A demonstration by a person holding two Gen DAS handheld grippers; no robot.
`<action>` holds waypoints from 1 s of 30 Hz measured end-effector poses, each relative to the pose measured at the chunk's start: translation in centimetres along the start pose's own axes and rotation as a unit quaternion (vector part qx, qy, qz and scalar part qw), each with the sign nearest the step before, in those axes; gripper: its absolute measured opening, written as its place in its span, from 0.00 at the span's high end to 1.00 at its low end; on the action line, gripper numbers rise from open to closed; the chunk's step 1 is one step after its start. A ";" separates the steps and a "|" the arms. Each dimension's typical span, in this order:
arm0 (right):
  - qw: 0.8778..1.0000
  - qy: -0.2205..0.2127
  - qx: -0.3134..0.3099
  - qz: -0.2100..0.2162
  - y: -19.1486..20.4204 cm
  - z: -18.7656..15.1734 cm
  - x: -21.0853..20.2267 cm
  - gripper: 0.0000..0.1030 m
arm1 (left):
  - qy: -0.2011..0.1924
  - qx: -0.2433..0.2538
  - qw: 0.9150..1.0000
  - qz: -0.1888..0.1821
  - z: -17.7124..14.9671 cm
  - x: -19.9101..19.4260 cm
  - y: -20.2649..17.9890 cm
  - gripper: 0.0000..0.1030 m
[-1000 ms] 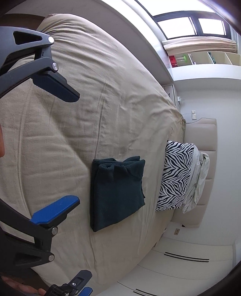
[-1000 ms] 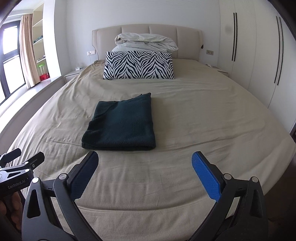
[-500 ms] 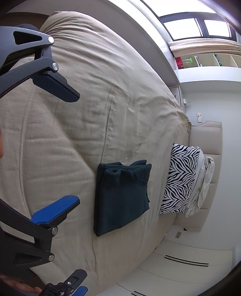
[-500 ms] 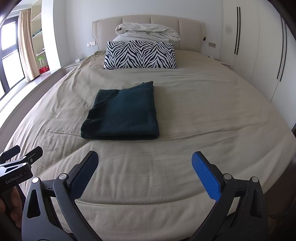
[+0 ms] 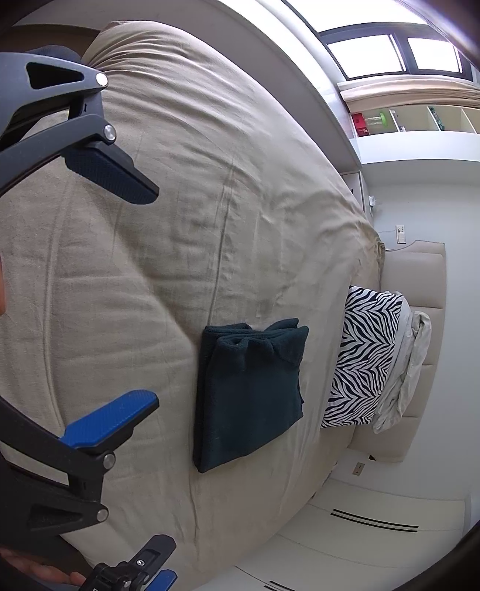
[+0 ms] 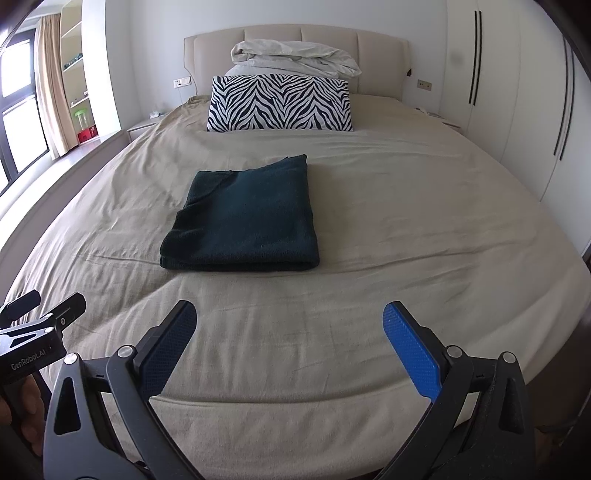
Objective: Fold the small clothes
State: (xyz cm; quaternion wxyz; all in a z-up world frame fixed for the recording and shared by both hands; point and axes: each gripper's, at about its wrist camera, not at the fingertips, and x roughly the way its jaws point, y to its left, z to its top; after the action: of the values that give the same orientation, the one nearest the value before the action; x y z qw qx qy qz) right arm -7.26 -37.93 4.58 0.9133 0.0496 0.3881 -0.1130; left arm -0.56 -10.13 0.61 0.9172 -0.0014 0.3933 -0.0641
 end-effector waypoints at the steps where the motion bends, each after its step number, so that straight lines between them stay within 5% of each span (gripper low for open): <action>1: 1.000 0.001 0.000 0.000 0.0 0.0 0.1 0.00 | 0.000 0.000 1.000 0.000 0.0 0.0 0.0 0.00; 30: 1.000 0.010 0.000 0.007 0.7 -0.4 0.6 0.00 | 0.004 0.000 1.000 -0.003 -0.3 0.2 0.0 0.00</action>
State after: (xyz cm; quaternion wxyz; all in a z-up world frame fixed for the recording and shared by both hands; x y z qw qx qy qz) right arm -6.95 -37.31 3.83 0.9100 0.0535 0.3973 -0.1063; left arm -0.64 -10.14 0.31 0.9155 -0.0025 0.3966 -0.0671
